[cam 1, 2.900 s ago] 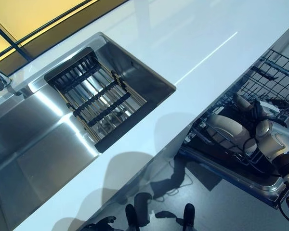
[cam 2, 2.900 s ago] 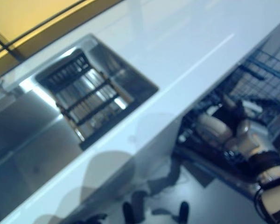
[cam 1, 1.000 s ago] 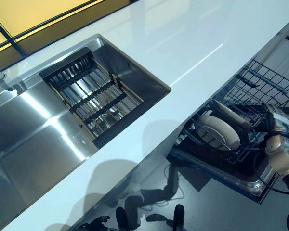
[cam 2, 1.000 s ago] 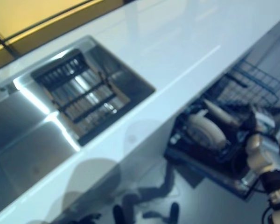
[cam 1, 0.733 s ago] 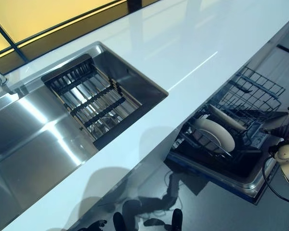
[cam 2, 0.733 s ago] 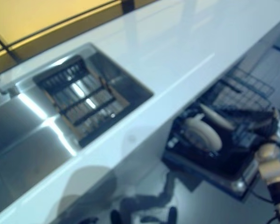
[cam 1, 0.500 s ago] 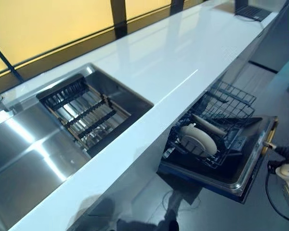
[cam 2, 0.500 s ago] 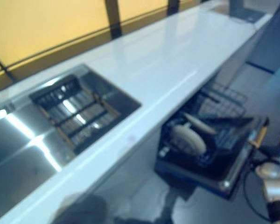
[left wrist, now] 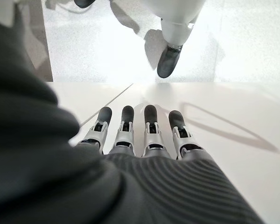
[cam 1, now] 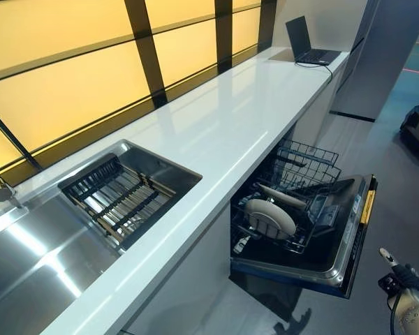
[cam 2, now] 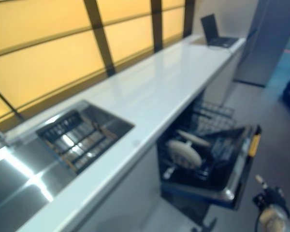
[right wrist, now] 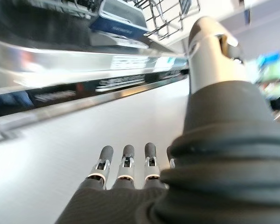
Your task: Take plates into dishwasher
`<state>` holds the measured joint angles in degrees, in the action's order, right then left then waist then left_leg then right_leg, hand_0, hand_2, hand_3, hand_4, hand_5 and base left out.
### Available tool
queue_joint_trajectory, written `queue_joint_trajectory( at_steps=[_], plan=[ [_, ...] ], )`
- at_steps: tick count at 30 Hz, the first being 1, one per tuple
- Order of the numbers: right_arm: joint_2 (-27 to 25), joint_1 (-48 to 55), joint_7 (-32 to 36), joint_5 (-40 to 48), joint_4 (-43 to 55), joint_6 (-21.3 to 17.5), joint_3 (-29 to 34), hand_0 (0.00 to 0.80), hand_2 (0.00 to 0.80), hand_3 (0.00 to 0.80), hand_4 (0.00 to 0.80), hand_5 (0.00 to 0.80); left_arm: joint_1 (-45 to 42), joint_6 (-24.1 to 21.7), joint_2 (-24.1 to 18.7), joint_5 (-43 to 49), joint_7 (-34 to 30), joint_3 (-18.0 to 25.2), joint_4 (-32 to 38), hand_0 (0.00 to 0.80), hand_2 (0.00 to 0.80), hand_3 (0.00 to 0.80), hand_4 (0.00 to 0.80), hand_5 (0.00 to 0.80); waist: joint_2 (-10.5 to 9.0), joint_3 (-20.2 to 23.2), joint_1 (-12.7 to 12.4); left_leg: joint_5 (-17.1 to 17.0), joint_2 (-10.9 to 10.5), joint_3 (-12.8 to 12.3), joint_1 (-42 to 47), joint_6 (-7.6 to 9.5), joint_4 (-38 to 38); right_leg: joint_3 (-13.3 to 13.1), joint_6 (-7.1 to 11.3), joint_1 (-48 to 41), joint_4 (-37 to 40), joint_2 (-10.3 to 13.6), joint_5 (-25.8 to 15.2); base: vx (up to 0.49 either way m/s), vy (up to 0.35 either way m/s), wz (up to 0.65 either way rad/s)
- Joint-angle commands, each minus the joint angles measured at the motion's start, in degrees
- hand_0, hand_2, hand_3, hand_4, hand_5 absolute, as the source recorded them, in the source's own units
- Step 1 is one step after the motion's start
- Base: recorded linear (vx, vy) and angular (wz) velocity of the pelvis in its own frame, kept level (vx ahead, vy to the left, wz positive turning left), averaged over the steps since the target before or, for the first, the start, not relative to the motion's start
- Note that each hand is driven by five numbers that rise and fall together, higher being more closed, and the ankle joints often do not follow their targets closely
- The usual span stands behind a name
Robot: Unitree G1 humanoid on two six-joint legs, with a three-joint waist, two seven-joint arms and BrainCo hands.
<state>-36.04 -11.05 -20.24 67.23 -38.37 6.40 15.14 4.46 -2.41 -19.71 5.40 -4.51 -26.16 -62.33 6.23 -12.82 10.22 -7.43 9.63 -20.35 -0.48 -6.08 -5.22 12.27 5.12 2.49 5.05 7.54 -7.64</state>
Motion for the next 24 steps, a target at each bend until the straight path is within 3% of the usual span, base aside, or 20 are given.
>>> queue_joint_trajectory(
  at_steps=[1, 5, 6, 16, 24],
  plan=[
    [0.1, -3.4, 2.8, 8.8, -0.2, -3.1, 3.4, 0.000, 0.000, 0.000, 0.000, 0.000, 2.8, -1.9, 0.3, -1.9, 0.4, -1.8, -2.7, 0.000, 0.000, 0.000, 0.000, 0.000, -0.69, -1.7, -0.4, 3.5, 0.3, -1.2, 1.5, -0.73, 0.3, 1.3, 0.46, 0.5, -6.1, 1.0, 7.2, -0.005, 0.050, 0.00],
    [0.4, -4.5, 5.3, 11.9, 0.2, -7.5, 3.4, 0.000, 0.000, 0.000, 0.000, 0.000, 3.2, -2.4, 0.9, -2.6, 0.1, -2.7, -2.7, 0.000, 0.000, 0.000, 0.000, 0.000, 1.17, -2.1, -0.3, 3.2, -0.2, -0.7, 1.0, -0.83, 0.3, 1.4, 0.42, 1.0, -6.5, 1.6, 7.5, -0.018, 0.069, 0.01],
    [0.7, -4.8, 6.3, 8.1, 0.3, -11.9, 3.2, 0.000, 0.000, 0.000, 0.000, 0.000, 3.3, -2.4, 1.2, -3.0, 0.2, -3.2, -2.5, 0.000, 0.000, 0.000, 0.000, 0.000, 1.79, -2.2, -0.2, 3.1, -0.3, -0.6, 0.7, -0.91, 0.3, 1.3, 0.50, 1.2, -6.5, 1.8, 7.5, -0.020, 0.081, 0.01],
    [1.6, -7.5, 11.8, 4.0, -2.3, -7.4, -0.9, 0.000, 0.000, 0.000, 0.000, 0.000, 4.1, -2.3, 1.6, -4.5, 0.1, -3.4, -0.1, 0.000, 0.000, 0.000, 0.000, 0.000, 4.54, -4.7, 0.1, 2.4, -1.2, -0.2, -1.4, -0.84, 0.2, 1.1, 0.43, 3.8, -7.4, 2.6, 7.7, -0.045, 0.032, -0.03],
    [-1.3, -10.9, 11.7, -9.6, -6.7, -4.7, -4.6, 0.000, 0.000, 0.000, 0.000, 0.000, 5.6, -1.7, 0.8, -4.3, -0.1, -3.8, 1.5, 0.000, 0.000, 0.000, 0.000, 0.000, 5.14, -7.2, -0.2, 1.7, -1.4, 0.9, -3.3, -0.79, 0.2, 0.8, 0.11, 6.3, -8.7, 2.4, 7.8, -0.050, -0.013, 0.00]
  ],
)
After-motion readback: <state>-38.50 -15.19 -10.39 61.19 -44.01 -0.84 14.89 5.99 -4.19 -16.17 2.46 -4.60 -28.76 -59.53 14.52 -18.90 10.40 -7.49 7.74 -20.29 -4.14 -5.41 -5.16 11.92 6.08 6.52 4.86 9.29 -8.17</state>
